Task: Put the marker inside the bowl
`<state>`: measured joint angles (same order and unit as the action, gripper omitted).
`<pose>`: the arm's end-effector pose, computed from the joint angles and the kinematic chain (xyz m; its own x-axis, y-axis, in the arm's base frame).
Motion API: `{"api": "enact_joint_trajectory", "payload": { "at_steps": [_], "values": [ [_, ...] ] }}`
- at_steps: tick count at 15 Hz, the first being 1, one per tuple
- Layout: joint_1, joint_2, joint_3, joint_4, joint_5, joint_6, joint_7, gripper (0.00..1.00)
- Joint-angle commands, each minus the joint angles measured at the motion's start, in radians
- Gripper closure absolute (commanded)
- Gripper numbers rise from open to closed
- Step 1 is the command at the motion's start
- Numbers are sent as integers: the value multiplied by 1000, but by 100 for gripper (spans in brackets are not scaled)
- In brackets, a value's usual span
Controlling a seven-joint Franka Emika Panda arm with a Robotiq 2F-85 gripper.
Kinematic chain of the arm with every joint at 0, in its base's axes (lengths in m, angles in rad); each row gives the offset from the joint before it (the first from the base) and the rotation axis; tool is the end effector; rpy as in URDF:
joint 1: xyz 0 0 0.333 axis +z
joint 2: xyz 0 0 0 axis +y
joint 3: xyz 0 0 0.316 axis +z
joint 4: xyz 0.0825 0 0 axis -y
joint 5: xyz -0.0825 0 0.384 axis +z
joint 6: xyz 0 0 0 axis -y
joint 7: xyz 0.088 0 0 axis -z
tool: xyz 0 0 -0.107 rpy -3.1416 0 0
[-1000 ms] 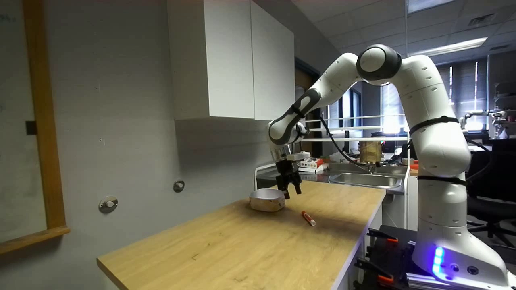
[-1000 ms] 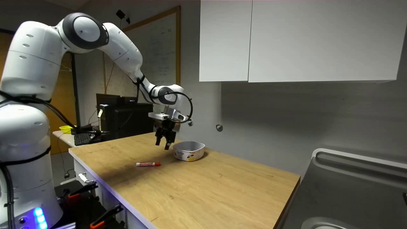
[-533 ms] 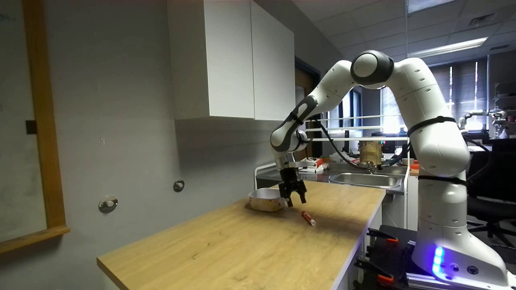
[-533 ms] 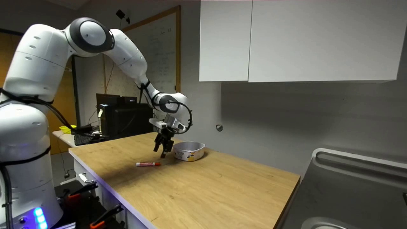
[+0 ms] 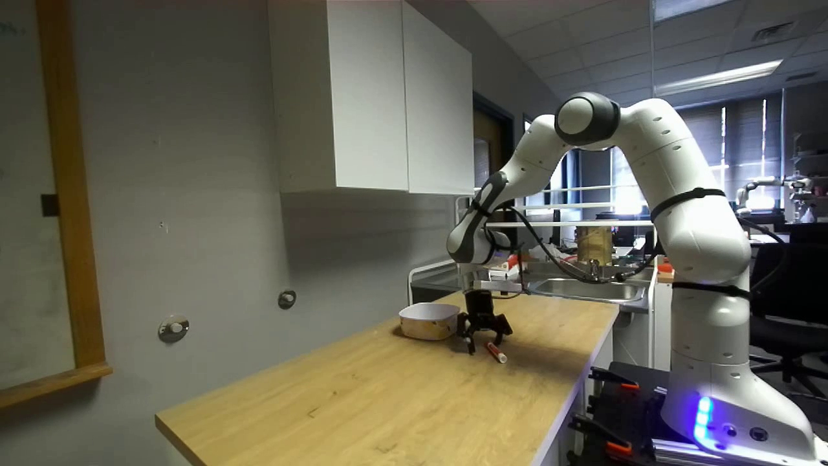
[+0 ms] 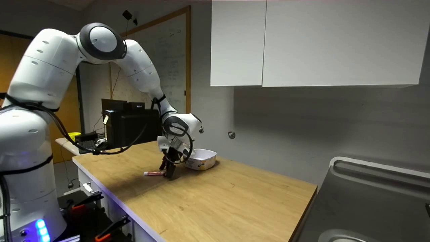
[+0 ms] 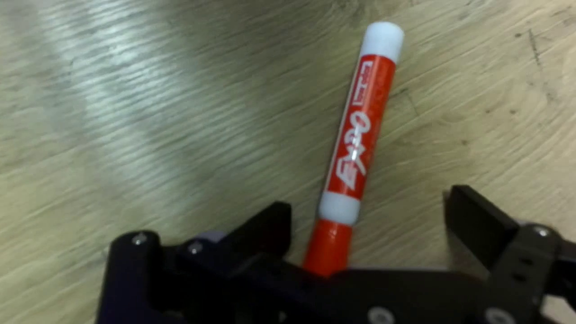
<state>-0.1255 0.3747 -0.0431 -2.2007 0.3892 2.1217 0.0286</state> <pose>0.4987 -0.0684 0.1840 0.8064 -0.3703 -0.4610 -0.4921 -0.8526 -0.1759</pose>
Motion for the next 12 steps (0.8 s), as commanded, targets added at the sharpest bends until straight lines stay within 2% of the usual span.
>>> {"api": "enact_joint_trajectory", "payload": {
  "at_steps": [1, 4, 7, 12],
  "values": [
    [14, -97, 2, -142, 94, 108, 79, 0],
    [42, -185, 0, -250, 129, 188, 177, 0],
    [79, -266, 1, -346, 102, 248, 309, 0],
    [120, -349, 3, -401, 8, 279, 525, 0]
  ]
}}
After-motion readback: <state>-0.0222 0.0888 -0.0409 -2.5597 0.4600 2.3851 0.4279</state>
